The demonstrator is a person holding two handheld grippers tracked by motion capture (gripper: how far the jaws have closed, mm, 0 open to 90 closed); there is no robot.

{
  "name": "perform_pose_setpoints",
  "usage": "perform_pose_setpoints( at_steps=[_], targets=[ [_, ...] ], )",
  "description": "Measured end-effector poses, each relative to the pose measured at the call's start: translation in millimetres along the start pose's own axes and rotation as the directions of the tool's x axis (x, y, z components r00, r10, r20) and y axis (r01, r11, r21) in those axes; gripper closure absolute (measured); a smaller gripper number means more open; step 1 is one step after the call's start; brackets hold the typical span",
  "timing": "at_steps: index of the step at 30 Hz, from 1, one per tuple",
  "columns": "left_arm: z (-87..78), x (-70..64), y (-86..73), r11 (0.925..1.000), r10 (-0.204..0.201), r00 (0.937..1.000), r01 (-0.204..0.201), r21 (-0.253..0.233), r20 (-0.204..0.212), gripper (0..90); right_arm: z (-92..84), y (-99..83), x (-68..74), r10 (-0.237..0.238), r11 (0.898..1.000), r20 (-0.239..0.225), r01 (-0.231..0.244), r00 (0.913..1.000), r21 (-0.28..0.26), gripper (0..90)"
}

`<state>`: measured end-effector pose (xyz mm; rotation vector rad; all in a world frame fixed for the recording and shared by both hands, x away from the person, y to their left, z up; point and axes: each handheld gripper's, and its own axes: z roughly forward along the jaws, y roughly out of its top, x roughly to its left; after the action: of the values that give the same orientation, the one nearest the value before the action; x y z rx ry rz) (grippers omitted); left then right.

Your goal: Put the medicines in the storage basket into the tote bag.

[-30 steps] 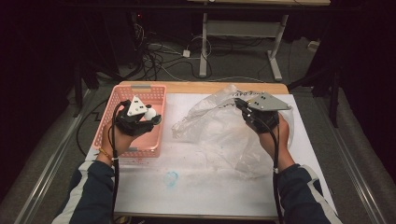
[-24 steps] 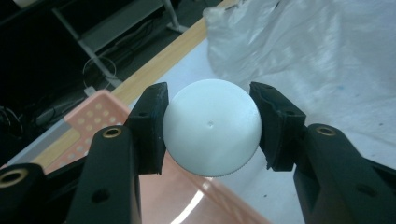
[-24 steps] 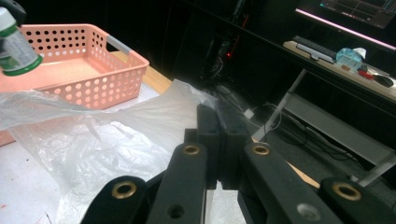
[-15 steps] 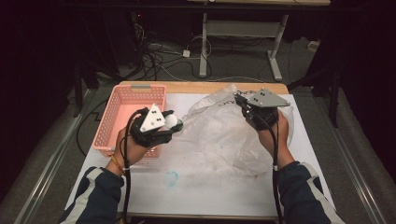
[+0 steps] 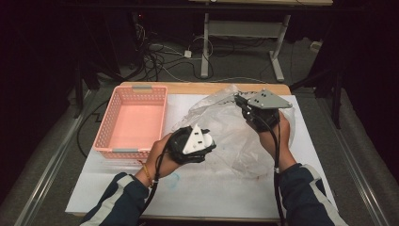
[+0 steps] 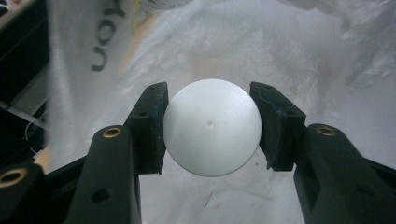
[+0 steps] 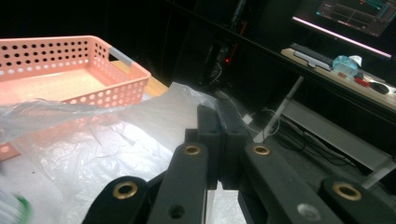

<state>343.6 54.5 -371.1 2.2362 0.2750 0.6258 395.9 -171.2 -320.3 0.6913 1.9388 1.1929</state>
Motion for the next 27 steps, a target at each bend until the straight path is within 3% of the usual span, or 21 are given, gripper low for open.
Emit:
perform_pose_setpoints(
  at_steps=[3,5,9,13,16,21,24,27],
  targets=[
    [25.9,-5.1,1.7,0.9998,-0.003,0.9997,0.002,0.021,0.024,48.0,-0.7,0.4,3.0,0.003,1.000,-0.009,-0.003,1.0000,0.000,90.0],
    [47.1,-7.6,0.3,0.9977,0.007,0.9998,-0.009,0.067,0.021,47.9,-1.0,0.0,4.5,0.000,1.000,-0.013,0.000,0.9999,-0.001,90.0],
    [87.7,-3.4,-10.1,0.9910,-0.052,0.9981,0.047,0.125,0.034,47.9,-1.4,-1.2,5.5,0.003,1.000,-0.028,-0.003,0.9996,0.000,90.0],
    [112.9,1.9,-18.6,0.9834,-0.105,0.9940,0.100,0.151,0.027,47.9,-3.6,-2.9,5.9,0.012,1.000,-0.040,-0.012,0.9991,-0.004,90.0],
    [120.2,5.7,-19.8,0.9794,-0.150,0.9886,0.147,0.139,0.014,47.9,-4.6,-4.7,6.7,0.016,1.000,-0.049,-0.017,0.9987,-0.014,90.0],
    [123.7,3.8,-18.9,0.9772,-0.161,0.9869,0.158,0.142,0.008,46.0,-2.2,-9.0,10.8,0.013,1.000,-0.062,-0.014,0.9980,-0.006,90.0],
    [120.6,-0.8,-18.0,0.9778,-0.150,0.9887,0.149,0.147,-0.003,34.4,-0.9,-11.8,11.3,0.010,1.000,-0.064,-0.010,0.9979,0.003,90.0],
    [112.7,-6.1,-16.4,0.9846,-0.130,0.9910,0.133,0.114,-0.030,26.9,0.2,-14.1,10.6,0.013,1.000,-0.063,-0.013,0.9979,0.010,90.0]
  ],
)
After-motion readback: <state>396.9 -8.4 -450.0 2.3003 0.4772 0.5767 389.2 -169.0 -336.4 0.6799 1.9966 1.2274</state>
